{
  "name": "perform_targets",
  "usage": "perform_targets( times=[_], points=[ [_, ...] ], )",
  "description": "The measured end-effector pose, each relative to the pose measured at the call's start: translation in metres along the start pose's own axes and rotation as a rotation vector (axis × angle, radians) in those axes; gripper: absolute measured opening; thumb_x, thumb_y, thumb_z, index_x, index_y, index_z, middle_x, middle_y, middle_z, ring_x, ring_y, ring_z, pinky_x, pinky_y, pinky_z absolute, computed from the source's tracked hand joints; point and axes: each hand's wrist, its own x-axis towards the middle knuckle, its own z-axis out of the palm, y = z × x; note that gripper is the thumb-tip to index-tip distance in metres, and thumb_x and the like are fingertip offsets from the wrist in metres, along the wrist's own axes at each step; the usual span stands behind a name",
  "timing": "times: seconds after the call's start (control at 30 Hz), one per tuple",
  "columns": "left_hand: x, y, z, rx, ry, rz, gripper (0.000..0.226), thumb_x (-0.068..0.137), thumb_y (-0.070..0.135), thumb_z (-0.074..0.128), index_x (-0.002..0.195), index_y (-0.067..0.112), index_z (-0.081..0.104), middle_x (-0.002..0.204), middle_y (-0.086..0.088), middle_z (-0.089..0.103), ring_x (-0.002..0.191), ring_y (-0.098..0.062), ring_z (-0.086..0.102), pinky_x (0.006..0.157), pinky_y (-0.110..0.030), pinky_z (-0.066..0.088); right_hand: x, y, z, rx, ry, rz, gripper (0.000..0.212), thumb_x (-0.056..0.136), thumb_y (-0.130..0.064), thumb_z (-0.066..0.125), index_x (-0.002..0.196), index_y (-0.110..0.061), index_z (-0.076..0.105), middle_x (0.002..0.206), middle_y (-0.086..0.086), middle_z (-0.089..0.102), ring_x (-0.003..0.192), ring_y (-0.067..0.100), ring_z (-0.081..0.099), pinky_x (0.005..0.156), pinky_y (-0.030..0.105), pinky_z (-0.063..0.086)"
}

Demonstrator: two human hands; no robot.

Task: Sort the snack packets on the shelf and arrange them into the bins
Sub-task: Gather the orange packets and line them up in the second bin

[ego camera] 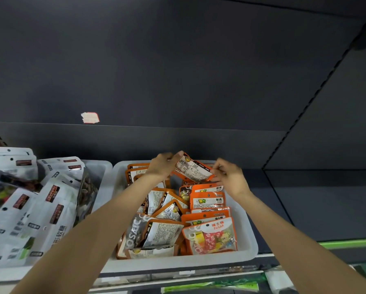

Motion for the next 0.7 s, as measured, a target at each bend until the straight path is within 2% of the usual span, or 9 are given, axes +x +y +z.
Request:
perform_targets(
  times=[0.07, 0.13, 0.2, 0.27, 0.37, 0.43, 0.5, 0.6, 0.7],
  points=[
    [-0.003, 0.003, -0.001, -0.244, -0.095, -0.202, 0.052, 0.093, 0.059, 0.037, 0.104, 0.011, 0.055, 0.101, -0.01, 0.067, 0.087, -0.023, 0.066, 0.063, -0.025, 0.052, -0.001, 0.0, -0.001, 0.034, -0.016, -0.02, 0.022, 0.093, -0.01, 0.056, 0.074, -0.02, 0.051, 0.103, 0.01, 0.067, 0.091, 0.023, 0.069, 0.074, 0.043, 0.059],
    [-0.006, 0.004, -0.004, -0.416, -0.114, -0.312, 0.045, 0.093, 0.053, 0.045, 0.098, 0.01, 0.055, 0.097, -0.014, 0.068, 0.084, -0.023, 0.069, 0.067, -0.028, 0.056, -0.002, -0.003, -0.002, 0.001, -0.042, -0.038, 0.021, 0.089, -0.01, 0.062, 0.072, -0.021, 0.054, 0.101, 0.008, 0.066, 0.091, 0.022, 0.068, 0.076, 0.039, 0.058],
    [-0.009, 0.002, -0.005, -0.485, -0.13, -0.334, 0.025, 0.093, 0.027, 0.057, 0.1, 0.003, 0.06, 0.1, -0.018, 0.069, 0.083, -0.021, 0.071, 0.069, -0.027, 0.059, -0.001, -0.006, -0.002, -0.066, -0.079, -0.034, 0.017, 0.086, -0.016, 0.067, 0.073, -0.023, 0.059, 0.099, 0.001, 0.066, 0.093, 0.017, 0.066, 0.076, 0.034, 0.057],
    [-0.015, -0.002, -0.008, -0.514, -0.161, -0.338, 0.015, 0.087, 0.004, 0.063, 0.102, -0.001, 0.064, 0.104, -0.018, 0.068, 0.087, -0.021, 0.071, 0.071, -0.025, 0.059, -0.002, -0.012, 0.0, -0.129, -0.169, 0.004, 0.006, 0.084, -0.028, 0.07, 0.085, -0.025, 0.064, 0.097, -0.01, 0.064, 0.094, 0.01, 0.063, 0.076, 0.024, 0.053],
    [-0.021, -0.013, -0.016, -0.457, -0.154, -0.252, 0.036, 0.079, -0.007, 0.067, 0.111, 0.008, 0.061, 0.11, -0.013, 0.062, 0.095, -0.023, 0.067, 0.074, -0.027, 0.059, -0.005, -0.016, 0.004, -0.154, -0.312, 0.123, 0.033, 0.089, -0.047, 0.057, 0.118, -0.032, 0.058, 0.107, -0.014, 0.057, 0.099, 0.007, 0.058, 0.078, 0.02, 0.047],
    [-0.024, -0.017, -0.022, -0.378, -0.068, -0.141, 0.047, 0.076, -0.008, 0.069, 0.116, 0.014, 0.056, 0.111, -0.006, 0.06, 0.1, -0.021, 0.063, 0.079, -0.032, 0.058, -0.005, -0.012, 0.007, -0.266, -0.282, 0.137, 0.037, 0.094, -0.044, 0.049, 0.129, -0.032, 0.052, 0.119, -0.007, 0.058, 0.102, 0.01, 0.06, 0.083, 0.025, 0.051],
    [-0.027, -0.019, -0.025, -0.326, 0.032, -0.015, 0.051, 0.076, -0.008, 0.069, 0.119, 0.013, 0.051, 0.107, 0.0, 0.058, 0.102, -0.017, 0.058, 0.081, -0.028, 0.054, -0.007, -0.007, 0.009, -0.409, -0.245, 0.115, 0.035, 0.098, -0.036, 0.046, 0.133, -0.032, 0.049, 0.128, -0.002, 0.057, 0.105, 0.013, 0.06, 0.086, 0.031, 0.054],
    [-0.03, -0.022, -0.024, -0.451, 0.134, 0.085, 0.058, 0.08, -0.01, 0.063, 0.131, 0.008, 0.041, 0.106, -0.005, 0.055, 0.105, -0.023, 0.057, 0.072, -0.017, 0.051, -0.01, -0.007, 0.01, -0.505, -0.243, 0.111, 0.034, 0.099, -0.032, 0.043, 0.132, -0.03, 0.051, 0.127, 0.0, 0.058, 0.107, 0.016, 0.059, 0.089, 0.035, 0.052],
    [-0.027, -0.024, -0.02, -0.323, 0.204, 0.165, 0.057, 0.083, 0.0, 0.065, 0.132, 0.012, 0.039, 0.107, -0.001, 0.053, 0.106, -0.018, 0.055, 0.088, -0.031, 0.051, -0.013, -0.012, 0.01, -0.532, -0.281, 0.113, 0.029, 0.099, -0.031, 0.044, 0.122, -0.026, 0.06, 0.124, -0.001, 0.061, 0.108, 0.017, 0.059, 0.091, 0.037, 0.051]
  ],
)
